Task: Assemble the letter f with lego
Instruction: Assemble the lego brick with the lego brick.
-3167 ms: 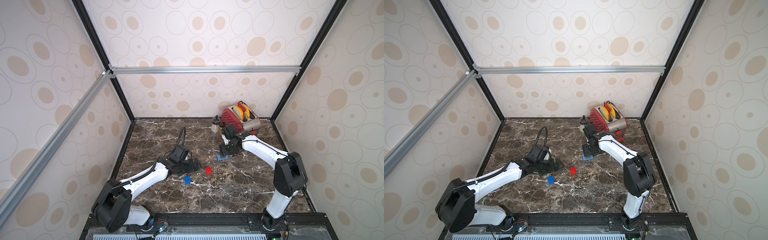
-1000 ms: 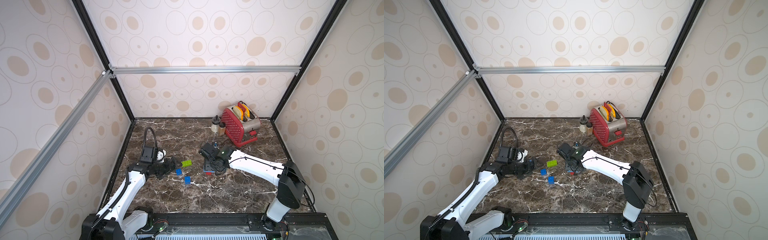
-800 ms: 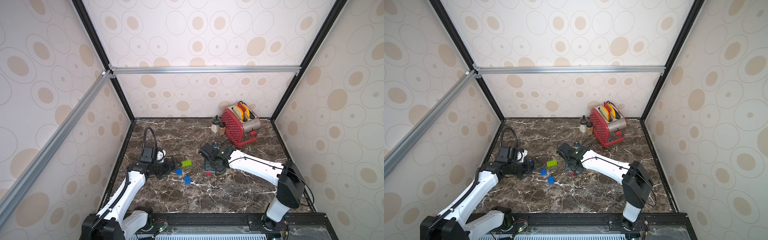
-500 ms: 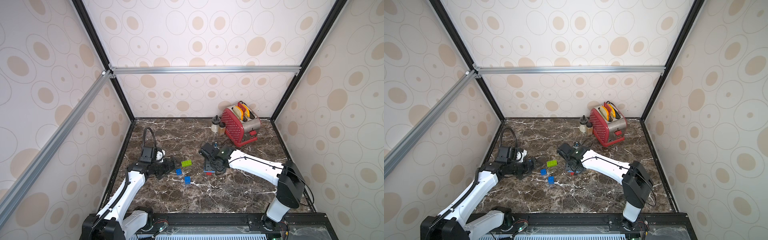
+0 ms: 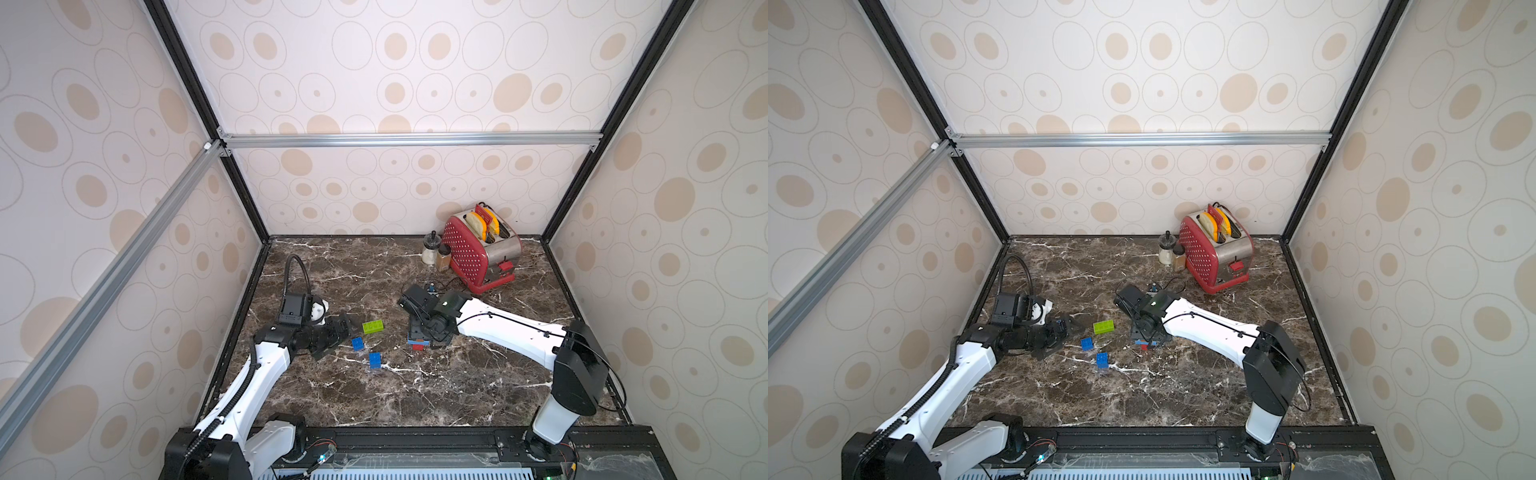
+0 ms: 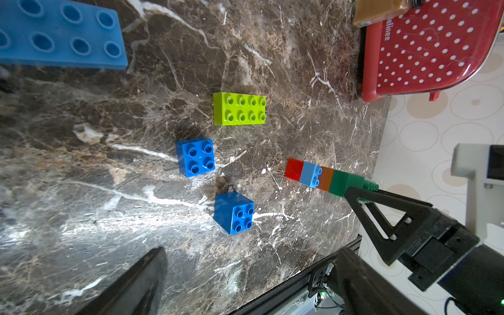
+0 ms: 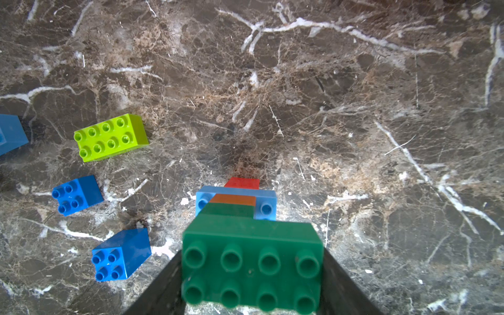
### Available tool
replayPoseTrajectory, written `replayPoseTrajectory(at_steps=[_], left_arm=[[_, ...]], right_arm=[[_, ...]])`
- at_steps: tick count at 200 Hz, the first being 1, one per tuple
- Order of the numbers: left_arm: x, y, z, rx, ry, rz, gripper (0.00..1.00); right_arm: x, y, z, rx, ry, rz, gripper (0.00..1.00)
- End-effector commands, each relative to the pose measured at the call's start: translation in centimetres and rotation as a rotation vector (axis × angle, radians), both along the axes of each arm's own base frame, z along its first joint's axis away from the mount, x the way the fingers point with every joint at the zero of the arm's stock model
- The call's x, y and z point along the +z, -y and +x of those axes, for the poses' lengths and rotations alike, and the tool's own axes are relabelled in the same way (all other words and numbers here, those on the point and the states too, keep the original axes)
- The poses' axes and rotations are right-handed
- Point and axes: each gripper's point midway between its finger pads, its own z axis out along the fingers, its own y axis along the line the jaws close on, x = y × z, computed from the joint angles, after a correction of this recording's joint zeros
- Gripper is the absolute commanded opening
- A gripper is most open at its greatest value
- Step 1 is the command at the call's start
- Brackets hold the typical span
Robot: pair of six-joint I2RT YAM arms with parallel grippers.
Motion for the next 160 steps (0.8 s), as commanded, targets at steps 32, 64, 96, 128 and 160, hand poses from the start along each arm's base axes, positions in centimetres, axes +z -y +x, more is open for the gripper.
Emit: replayPoseTrajectory(at_steps=[32, 64, 96, 128, 160], left_arm=[[0.0, -0.4, 0.1, -0.001, 0.012, 0.013, 0.98], [-0.1, -0.5, 0.2, 0.002, 0.007, 0.010, 0.98], [0.0, -0.5, 0.2, 0.002, 0.010, 0.008, 0.98], [-0.2, -0.5, 0.2, 0.004, 0.004, 0.007, 0.98], [-0.3, -0.6, 0.2, 0.006, 0.003, 0.012, 0.98]], right_arm=[[-3.9, 1.9, -1.5, 0.006, -0.101, -0.119, 0.62], [-4.5, 2.0, -1.9, 0.025, -0.103, -0.129, 0.62], [-5.0, 2.0, -2.3, 0.065, -0.112, -0.122, 0.63], [-5.5, 2.3, -2.9, 0.109, -0.120, -0.135, 0.63], [-5.0, 2.1, -2.9, 0.146, -0.122, -0.126, 0.63]])
